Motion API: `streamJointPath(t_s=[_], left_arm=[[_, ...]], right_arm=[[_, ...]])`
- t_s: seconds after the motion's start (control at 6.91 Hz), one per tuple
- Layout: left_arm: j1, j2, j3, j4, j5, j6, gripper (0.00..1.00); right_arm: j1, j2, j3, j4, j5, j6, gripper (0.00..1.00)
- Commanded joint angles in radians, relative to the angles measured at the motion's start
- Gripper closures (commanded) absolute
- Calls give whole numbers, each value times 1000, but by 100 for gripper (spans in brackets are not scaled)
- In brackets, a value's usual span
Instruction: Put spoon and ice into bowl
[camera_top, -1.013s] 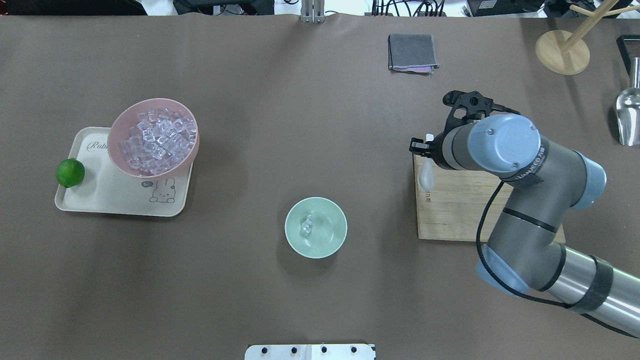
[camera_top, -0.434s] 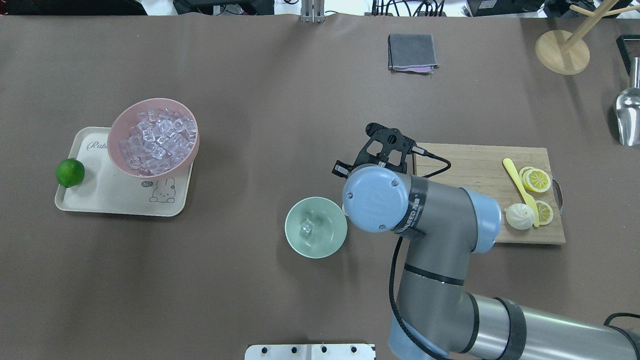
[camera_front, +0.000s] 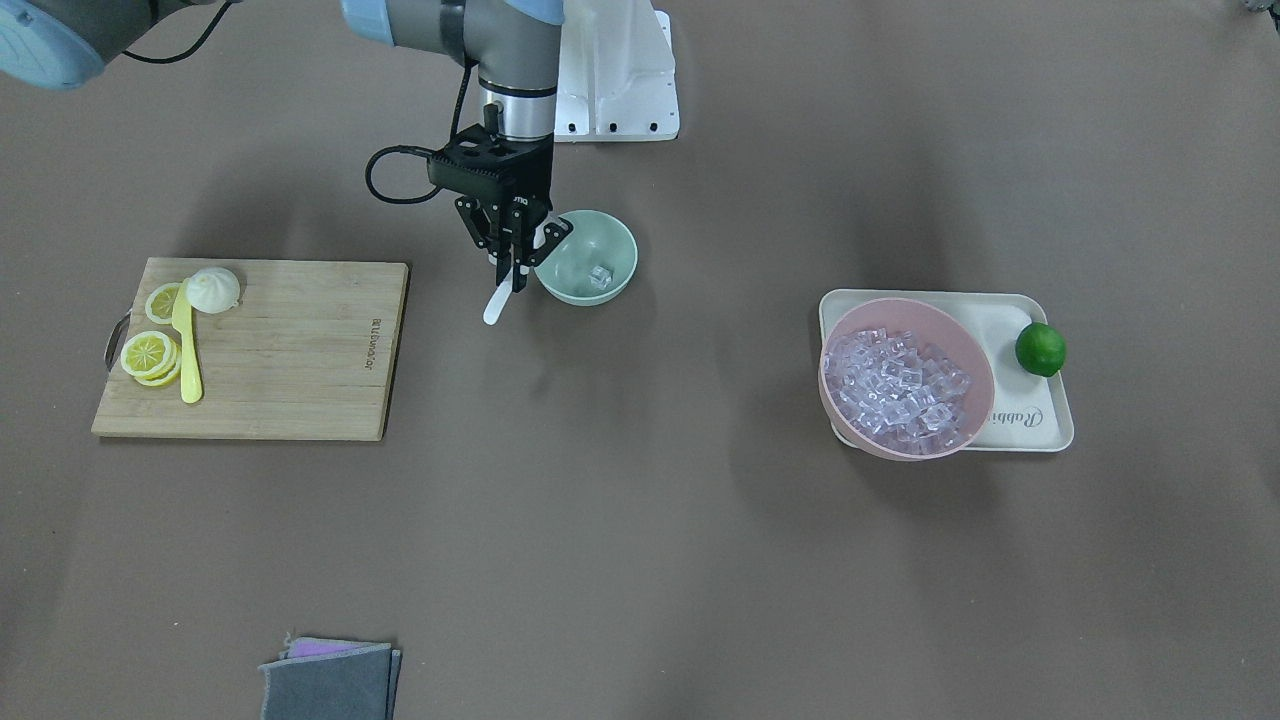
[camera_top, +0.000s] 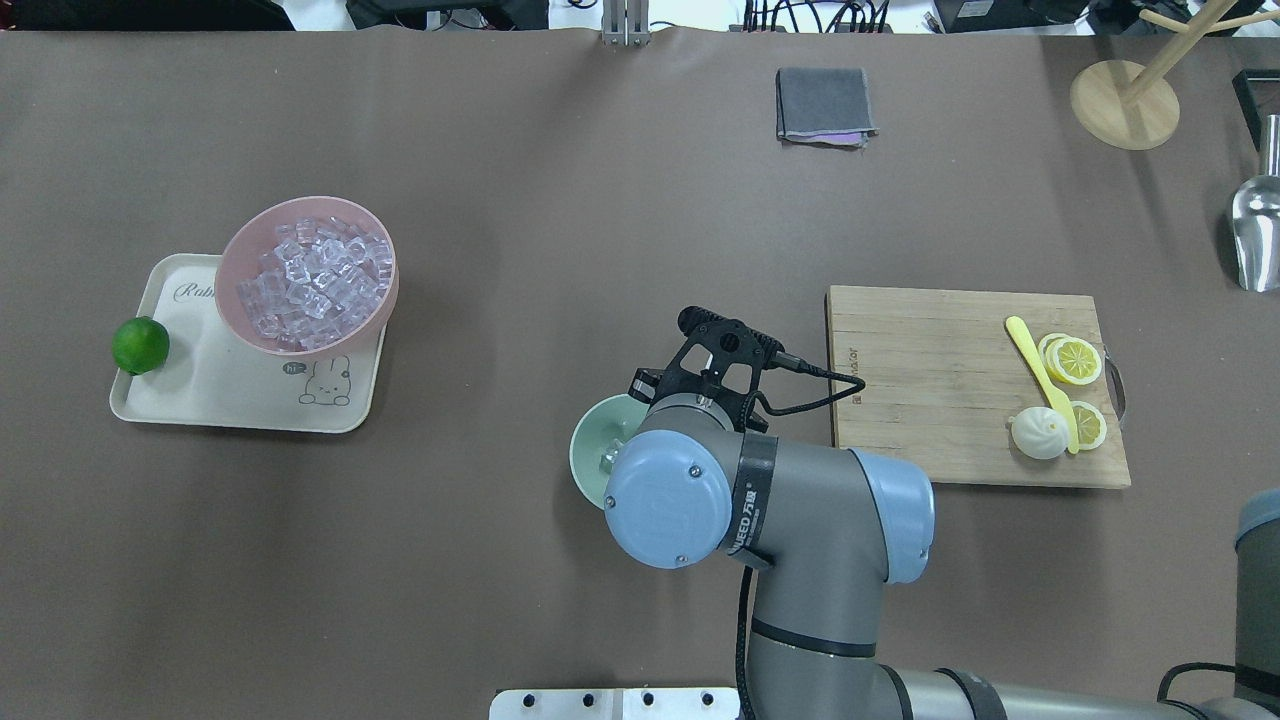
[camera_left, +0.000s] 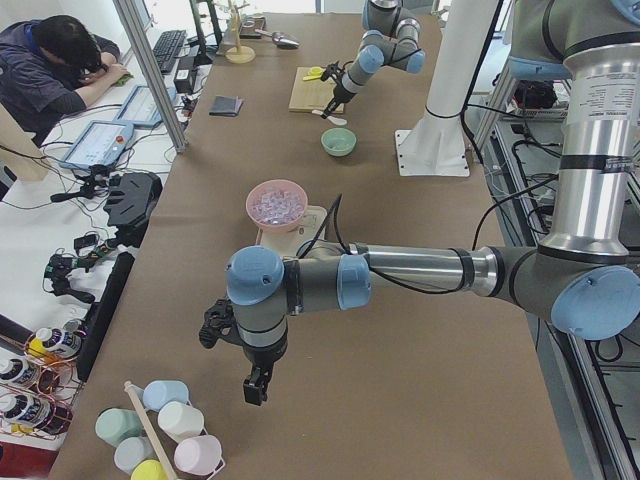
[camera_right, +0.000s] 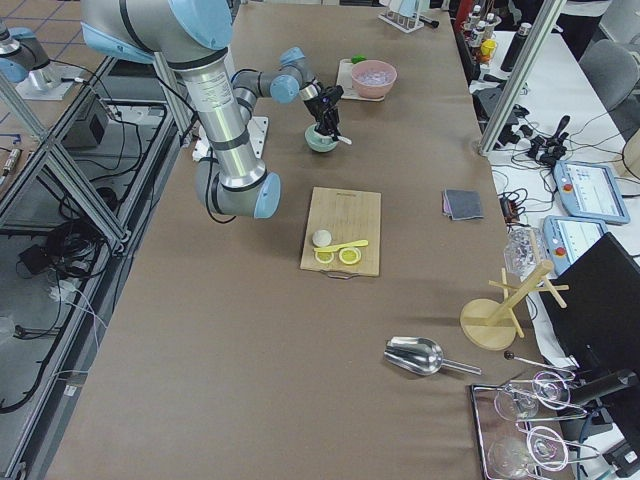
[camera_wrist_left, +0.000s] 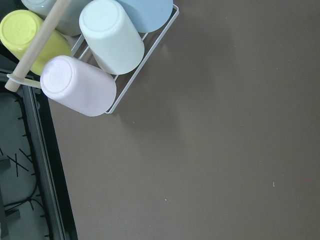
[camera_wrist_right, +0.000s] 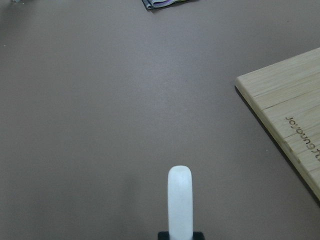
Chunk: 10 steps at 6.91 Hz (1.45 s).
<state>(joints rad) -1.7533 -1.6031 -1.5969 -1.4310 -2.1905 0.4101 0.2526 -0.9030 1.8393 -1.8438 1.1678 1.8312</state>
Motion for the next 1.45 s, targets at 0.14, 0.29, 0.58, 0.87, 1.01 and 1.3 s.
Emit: streamJointPath(t_s=[0.14,0.29,0.58,0.87,1.01,1.3], left_arm=[[0,0,3,6,0,1,2],[0,0,5,7,0,1,2],[2,0,6,7,-2,0,2],[2,0,6,6,0,-5,2],[2,0,5,3,0,-7,2],[2,0,6,7,2,-7,2]], right_arm=[[-47,59,-76,-43,-82,54,100],[-55,67,-92,-41,-86,54,100],[-61,75,-92,-43,-85,42,59],[-61,78,-89,-81,-105,17,0],[-58,90,-83,-87,-105,2,0],[-14,102,-27,-89,-74,-97,0]])
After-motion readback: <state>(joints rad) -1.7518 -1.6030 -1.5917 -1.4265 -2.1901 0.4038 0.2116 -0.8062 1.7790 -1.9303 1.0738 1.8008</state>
